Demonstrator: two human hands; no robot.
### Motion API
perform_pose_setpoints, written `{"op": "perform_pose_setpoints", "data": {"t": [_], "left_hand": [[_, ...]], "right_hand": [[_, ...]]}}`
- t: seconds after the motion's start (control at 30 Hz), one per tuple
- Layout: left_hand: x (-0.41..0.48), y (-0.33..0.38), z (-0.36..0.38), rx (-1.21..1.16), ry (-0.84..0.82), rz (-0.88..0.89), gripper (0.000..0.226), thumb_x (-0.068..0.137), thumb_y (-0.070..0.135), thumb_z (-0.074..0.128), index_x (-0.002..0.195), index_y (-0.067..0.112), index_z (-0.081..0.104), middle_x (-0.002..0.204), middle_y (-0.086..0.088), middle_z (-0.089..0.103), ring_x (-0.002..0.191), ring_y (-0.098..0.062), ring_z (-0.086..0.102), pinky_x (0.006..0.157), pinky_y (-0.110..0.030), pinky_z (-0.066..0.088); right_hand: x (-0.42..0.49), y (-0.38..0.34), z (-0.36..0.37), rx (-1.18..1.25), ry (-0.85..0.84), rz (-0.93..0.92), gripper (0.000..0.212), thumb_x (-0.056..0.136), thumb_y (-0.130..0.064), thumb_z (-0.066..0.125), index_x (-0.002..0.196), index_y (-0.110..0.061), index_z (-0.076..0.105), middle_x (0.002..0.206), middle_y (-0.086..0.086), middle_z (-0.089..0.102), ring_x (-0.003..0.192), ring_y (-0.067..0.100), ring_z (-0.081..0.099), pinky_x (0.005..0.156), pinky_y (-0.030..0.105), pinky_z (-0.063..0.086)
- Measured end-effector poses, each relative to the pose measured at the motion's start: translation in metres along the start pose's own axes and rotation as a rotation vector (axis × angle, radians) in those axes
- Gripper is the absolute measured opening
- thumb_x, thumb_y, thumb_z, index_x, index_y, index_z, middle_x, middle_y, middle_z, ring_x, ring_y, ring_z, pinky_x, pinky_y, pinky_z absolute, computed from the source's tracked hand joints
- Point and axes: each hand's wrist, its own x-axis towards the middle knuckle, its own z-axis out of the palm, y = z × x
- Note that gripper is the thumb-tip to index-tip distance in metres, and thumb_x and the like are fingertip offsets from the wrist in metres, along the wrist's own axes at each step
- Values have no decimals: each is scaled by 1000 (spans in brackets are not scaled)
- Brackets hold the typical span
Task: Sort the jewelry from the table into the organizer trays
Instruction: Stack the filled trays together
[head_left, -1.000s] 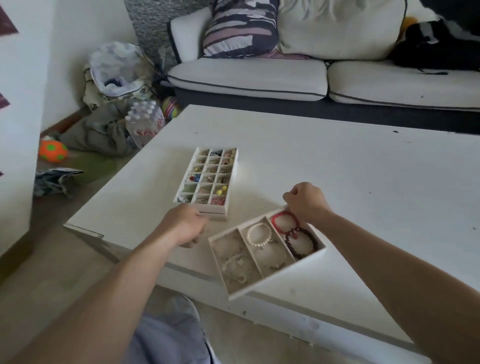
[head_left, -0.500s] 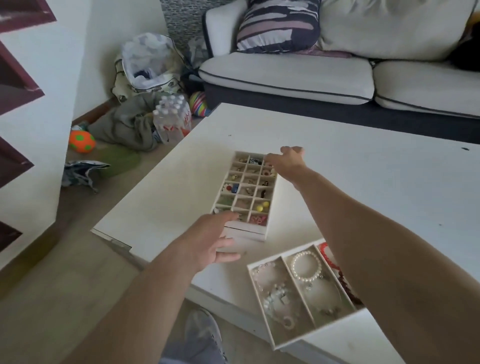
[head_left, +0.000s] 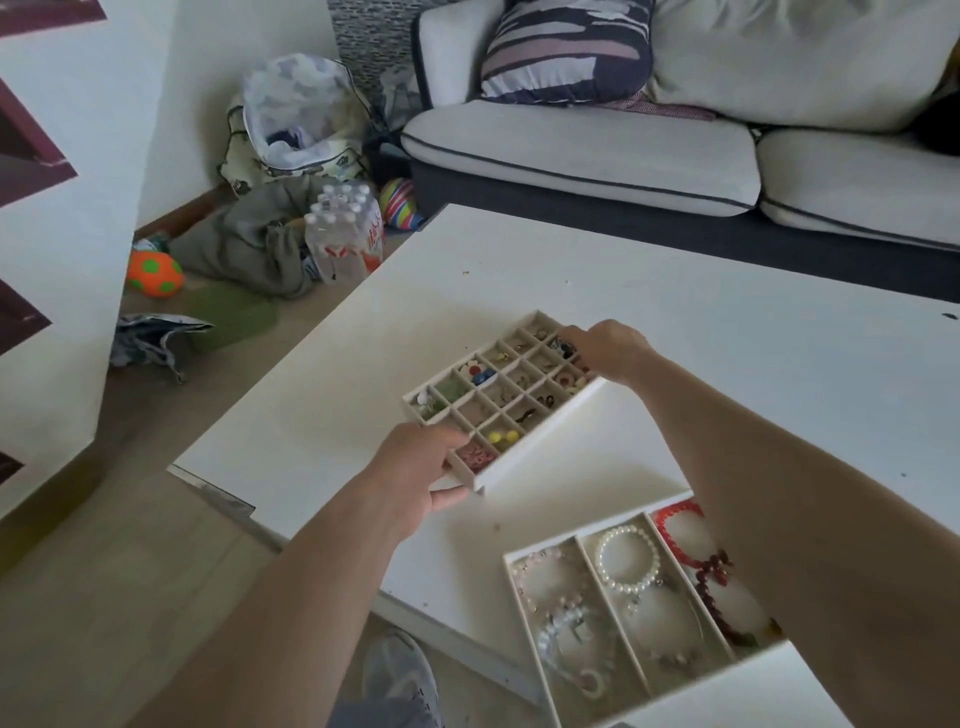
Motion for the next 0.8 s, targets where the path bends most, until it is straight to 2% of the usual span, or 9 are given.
{"op": "perform_pose_setpoints", "data": {"t": [0.1,0.17,0.23,0.4,0.5,0.57,0.67,0.73,0.8], "left_hand": [[-2,-3,2,28,-26,10,27,94,4,62,119,15,63,114,-8,71,110,-21,66,84,-46,60],[-5,-4,7,42,0,10,23,94,6,63,112,19,61,111,-8,70,107,-21,66,83,-45,59],[-5,-4,10,56,45,11,19,93,8,64,108,19,61,109,-10,69,103,-23,66,88,-47,59],[-2,2,12,106,86,26,25,89,15,63,114,17,64,109,-10,70,96,-22,67,88,-46,60],[-3,4,15,128,103,25,28,87,22,64,116,19,62,110,-7,66,98,-22,65,96,-50,56],[-6,4,17,136,104,33,25,94,22,60,118,18,60,98,0,58,86,-15,59,96,-47,55],[-7,3,20,173,108,51,28,98,25,57,125,17,59,94,5,50,80,-9,51,85,-41,56],[-8,2,20,186,113,60,29,99,25,56,126,17,59,96,4,52,82,-11,54,77,-37,57],[-10,3,20,186,118,60,26,100,26,55,124,17,60,94,4,52,83,-12,55,78,-38,57]], "right_hand": [[-9,6,-2,63,18,11,61,92,-68,41,69,-12,46,69,6,56,67,26,60,68,35,47],[-11,9,-4,28,36,6,58,94,-62,43,74,-9,56,78,9,68,74,28,68,72,35,54],[-12,13,-8,-21,50,0,51,96,-51,41,82,-7,65,88,12,72,75,29,69,73,38,60],[-22,26,-19,-105,-41,-21,61,99,-56,35,85,-9,70,75,9,74,63,25,73,62,31,58],[-31,36,-23,-74,-128,-23,57,104,-49,34,92,-6,69,72,9,75,57,22,74,59,30,58],[-38,43,-25,-33,-150,-21,57,105,-48,34,92,-5,69,71,9,75,58,23,74,59,31,58],[-46,56,-26,101,-158,7,53,105,-42,37,90,-3,70,70,10,76,61,25,74,59,32,58],[-52,69,-30,294,-207,29,41,104,-24,42,91,1,72,81,17,76,67,28,73,64,35,60],[-57,82,-36,447,-298,-8,27,97,-7,50,93,1,76,91,19,75,74,28,71,71,38,61]]}}
